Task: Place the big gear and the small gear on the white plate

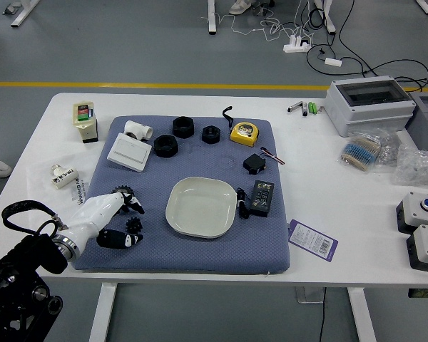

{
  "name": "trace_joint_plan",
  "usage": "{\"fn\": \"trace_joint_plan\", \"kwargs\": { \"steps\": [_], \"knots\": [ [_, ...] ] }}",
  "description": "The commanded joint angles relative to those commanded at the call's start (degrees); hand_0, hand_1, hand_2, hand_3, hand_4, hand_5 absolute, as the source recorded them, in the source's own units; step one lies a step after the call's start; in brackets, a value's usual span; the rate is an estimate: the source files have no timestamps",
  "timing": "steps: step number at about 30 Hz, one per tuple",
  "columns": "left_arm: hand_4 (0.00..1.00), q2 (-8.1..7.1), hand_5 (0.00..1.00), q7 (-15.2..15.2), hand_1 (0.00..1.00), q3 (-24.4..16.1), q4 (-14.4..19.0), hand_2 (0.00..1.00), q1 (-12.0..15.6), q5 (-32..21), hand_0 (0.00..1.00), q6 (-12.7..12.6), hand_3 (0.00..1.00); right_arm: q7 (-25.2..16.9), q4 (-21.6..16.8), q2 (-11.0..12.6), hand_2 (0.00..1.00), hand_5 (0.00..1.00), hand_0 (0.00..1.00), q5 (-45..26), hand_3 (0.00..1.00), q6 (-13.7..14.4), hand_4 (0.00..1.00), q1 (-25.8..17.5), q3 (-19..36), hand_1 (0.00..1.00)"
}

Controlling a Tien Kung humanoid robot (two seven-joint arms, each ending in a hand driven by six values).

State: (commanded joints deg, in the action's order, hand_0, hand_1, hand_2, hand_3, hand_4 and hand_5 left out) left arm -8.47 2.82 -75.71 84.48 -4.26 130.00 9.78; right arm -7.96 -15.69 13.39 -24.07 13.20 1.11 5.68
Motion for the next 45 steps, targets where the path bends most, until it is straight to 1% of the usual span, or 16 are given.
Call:
{"fn": "trace_joint_plan", "kwargs": {
  "steps": [4,5,10,11,16,17,20,23,26,31,34,35,38,40,41,45],
  "knots": [
    [0.622,-0.05,0.031,0.16,0.543,0.11,-0.31,0.576,0.03,0.0,0.484,-0.22,0.557,0.01,0.0,-0.04,0.725,0.699,0.606,-0.04,0.54,0.01,0.73,-0.03,0.02,0.625],
    [0.506,-0.07,0.002,0.19,0.482,0.17,-0.34,0.507,0.04,0.0,0.405,-0.25,0.544,0.01,0.0,-0.04,0.725,0.699,0.606,-0.02,0.539,0.01,0.73,-0.03,0.03,0.626],
    [0.506,-0.09,0.002,0.11,0.482,0.78,-0.63,0.507,0.15,0.0,0.405,-0.2,0.544,0.02,0.02,-0.03,0.725,0.699,0.606,-0.03,0.539,0.0,0.73,-0.17,-0.1,0.626],
    [0.416,-0.06,0.002,0.12,0.439,0.8,-0.69,0.48,0.17,0.0,0.355,-0.15,0.538,0.02,0.02,-0.03,0.725,0.699,0.606,-0.03,0.539,0.01,0.73,-0.19,-0.12,0.626],
    [0.416,-0.13,0.002,0.12,0.439,0.93,-0.62,0.48,0.5,0.0,0.355,0.44,0.538,0.01,0.03,-0.05,0.725,0.699,0.606,-0.14,0.539,0.03,0.73,-0.39,-0.3,0.626],
    [0.394,-0.17,0.002,0.12,0.424,0.94,-0.46,0.464,0.55,0.0,0.336,0.46,0.536,0.02,0.03,-0.04,0.725,0.698,0.607,-0.12,0.539,0.03,0.73,-0.41,-0.34,0.625],
    [0.394,-0.39,0.002,0.06,0.424,0.97,0.32,0.464,0.62,0.0,0.336,0.25,0.536,0.04,0.04,-0.07,0.725,0.698,0.607,-0.22,0.539,0.05,0.73,-0.48,-0.49,0.625],
    [0.391,-0.67,0.002,0.25,0.424,1.38,1.66,0.463,0.43,-0.23,0.333,-0.82,0.539,0.04,0.05,-0.09,0.725,0.698,0.606,-0.25,0.539,0.03,0.73,-0.54,-0.53,0.626],
    [0.391,-0.27,0.002,1.17,0.424,2.18,2.85,0.463,-0.16,-1.08,0.333,-2.38,0.539,0.03,0.07,-0.09,0.725,0.698,0.606,-0.28,0.539,0.01,0.73,-0.57,-0.57,0.626],
    [0.407,1.21,0.002,1.04,0.417,4.76,3.31,0.464,-2.07,-1.92,0.323,-6.01,0.542,0.04,0.06,-0.09,0.725,0.698,0.605,-0.28,0.539,0.01,0.73,-0.55,-0.61,0.626],
    [0.407,1.9,0.002,1.08,0.417,6.02,2.28,0.464,-3.37,-2.41,0.323,-6.76,0.542,0.05,0.05,-0.07,0.725,0.698,0.605,-0.34,0.539,0.0,0.73,-0.46,-0.62,0.626],
    [0.312,2.07,0.002,1.15,0.41,6.87,1.59,0.459,-4.17,-2.54,0.315,-7.25,0.532,0.06,0.05,-0.05,0.725,0.698,0.606,-0.29,0.539,0.02,0.73,-0.38,-0.54,0.625],
    [0.312,2.23,0.002,0.91,0.41,9.14,-0.08,0.459,-6.03,-3.26,0.315,-8.98,0.532,0.02,0.05,0.02,0.725,0.698,0.606,-0.41,0.539,0.0,0.73,-0.25,-0.53,0.625],
    [0.312,2.3,0.002,1.18,0.41,11.59,-2.23,0.459,-8.0,-3.79,0.315,-10.65,0.532,0.04,0.05,0.06,0.725,0.698,0.606,-0.43,0.539,0.01,0.73,-0.11,-0.62,0.625],
    [0.22,2.3,0.002,1.55,0.412,12.46,-2.83,0.462,-8.6,-3.76,0.308,-10.88,0.527,0.05,0.05,0.07,0.725,0.698,0.606,-0.45,0.539,0.03,0.73,-0.06,-0.67,0.625],
    [0.22,2.63,0.002,3.17,0.412,16.87,-6.07,0.462,-11.64,-3.55,0.308,-12.59,0.527,0.06,0.05,0.13,0.725,0.698,0.606,-0.42,0.539,0.06,0.73,0.17,-0.72,0.625]
  ]
}}
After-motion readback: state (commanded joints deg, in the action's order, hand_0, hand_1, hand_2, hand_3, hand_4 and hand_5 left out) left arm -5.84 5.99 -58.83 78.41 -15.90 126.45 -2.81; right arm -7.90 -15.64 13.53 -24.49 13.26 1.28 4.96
